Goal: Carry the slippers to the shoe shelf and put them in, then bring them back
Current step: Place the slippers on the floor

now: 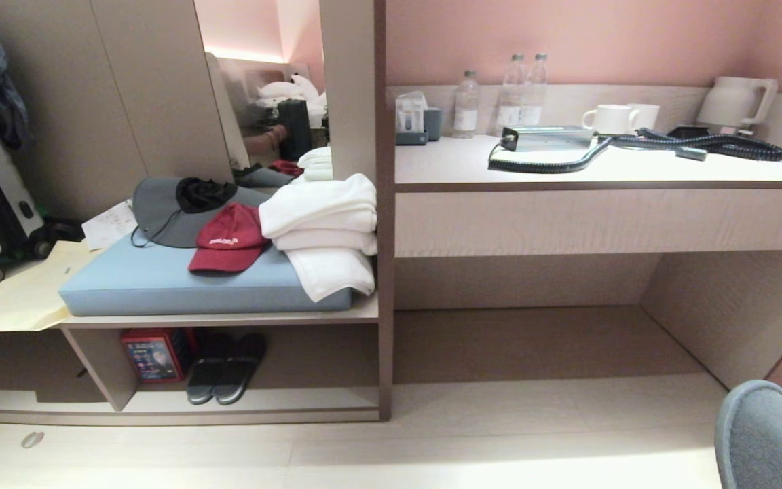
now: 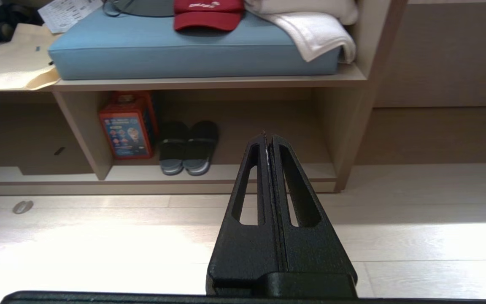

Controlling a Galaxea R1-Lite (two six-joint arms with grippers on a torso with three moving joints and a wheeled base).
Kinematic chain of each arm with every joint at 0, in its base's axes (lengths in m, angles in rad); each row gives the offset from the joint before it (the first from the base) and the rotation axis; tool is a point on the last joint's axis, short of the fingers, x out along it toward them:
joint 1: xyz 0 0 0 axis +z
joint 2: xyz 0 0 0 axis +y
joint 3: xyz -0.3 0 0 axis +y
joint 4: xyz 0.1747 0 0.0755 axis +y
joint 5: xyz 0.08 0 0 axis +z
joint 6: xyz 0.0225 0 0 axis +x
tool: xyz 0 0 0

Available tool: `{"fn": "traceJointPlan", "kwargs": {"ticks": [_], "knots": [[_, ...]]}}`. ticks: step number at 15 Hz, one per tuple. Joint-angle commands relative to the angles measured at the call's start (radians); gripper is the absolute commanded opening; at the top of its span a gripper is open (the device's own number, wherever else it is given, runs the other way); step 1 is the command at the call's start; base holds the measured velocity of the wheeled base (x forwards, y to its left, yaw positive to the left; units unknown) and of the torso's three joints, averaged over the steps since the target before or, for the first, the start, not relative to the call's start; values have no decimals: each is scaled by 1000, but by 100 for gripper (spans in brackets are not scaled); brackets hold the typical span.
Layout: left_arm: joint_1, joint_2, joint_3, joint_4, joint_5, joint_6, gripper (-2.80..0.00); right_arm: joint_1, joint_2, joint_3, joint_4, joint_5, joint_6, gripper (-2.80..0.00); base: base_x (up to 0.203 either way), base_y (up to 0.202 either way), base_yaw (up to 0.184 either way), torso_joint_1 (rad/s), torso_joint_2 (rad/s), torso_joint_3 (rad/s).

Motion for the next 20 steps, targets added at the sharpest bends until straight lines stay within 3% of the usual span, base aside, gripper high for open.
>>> {"fn": "traceJointPlan", "kwargs": {"ticks": [1,20], "knots": [[0,1,0,0,1,0,-280,0,1,0,-1,1,0,-280,0,-197,1,2,2,7],[1,1,0,0,1,3,-280,0,1,0,-1,1,0,-280,0,-187,3,2,3,2]]}}
